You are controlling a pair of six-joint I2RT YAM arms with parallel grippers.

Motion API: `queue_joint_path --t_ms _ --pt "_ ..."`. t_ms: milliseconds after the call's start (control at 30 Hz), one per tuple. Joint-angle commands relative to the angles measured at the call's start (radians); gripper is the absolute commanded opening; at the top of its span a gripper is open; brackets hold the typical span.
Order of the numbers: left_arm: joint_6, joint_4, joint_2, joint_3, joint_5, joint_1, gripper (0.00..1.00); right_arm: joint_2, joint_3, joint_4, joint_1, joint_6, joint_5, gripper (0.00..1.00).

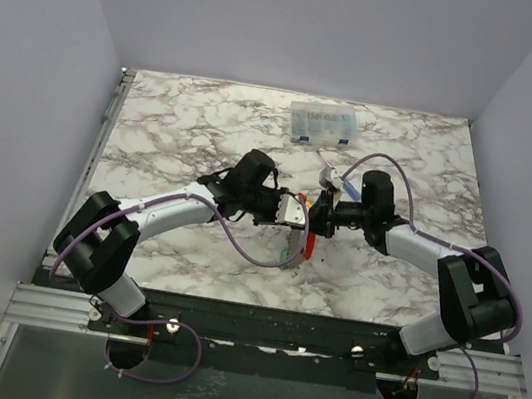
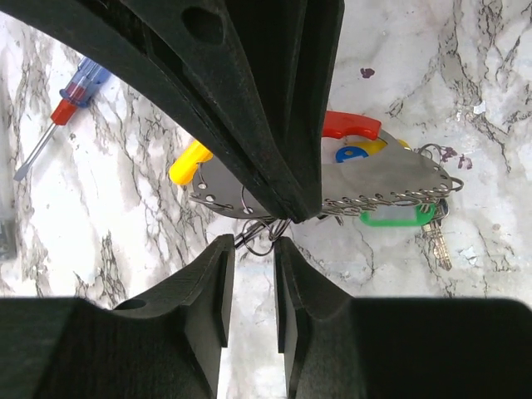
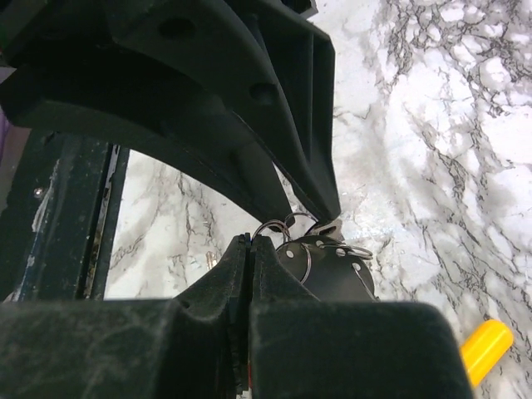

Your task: Remove the keys from the keyring

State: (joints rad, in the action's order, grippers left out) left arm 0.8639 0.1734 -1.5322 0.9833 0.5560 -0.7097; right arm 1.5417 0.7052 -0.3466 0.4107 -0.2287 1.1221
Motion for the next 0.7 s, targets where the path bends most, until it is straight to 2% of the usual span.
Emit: queue_joint_path --t_ms 0,233,433,667 --pt "-0.009 -0.002 -0.017 0.014 0.074 0.006 0.29 -0.038 -0.032 -0.122 0.004 0.013 -0.006 0.01" --pt "-0.026 -0.002 -0.053 0.023 0.096 0.006 0.2 -0.049 -0.06 -0.198 0.005 0.042 -0.011 0.01" --pt "-0.047 -0.006 -0.081 0.036 0.125 -0.003 0.2 -0.048 -0.077 -0.256 0.004 0.071 -0.017 0.01" --pt "-0.039 -0.008 -0.064 -0.004 0.081 0.011 0.16 -0.063 -0.091 -0.266 0.005 0.075 -0.029 0.01"
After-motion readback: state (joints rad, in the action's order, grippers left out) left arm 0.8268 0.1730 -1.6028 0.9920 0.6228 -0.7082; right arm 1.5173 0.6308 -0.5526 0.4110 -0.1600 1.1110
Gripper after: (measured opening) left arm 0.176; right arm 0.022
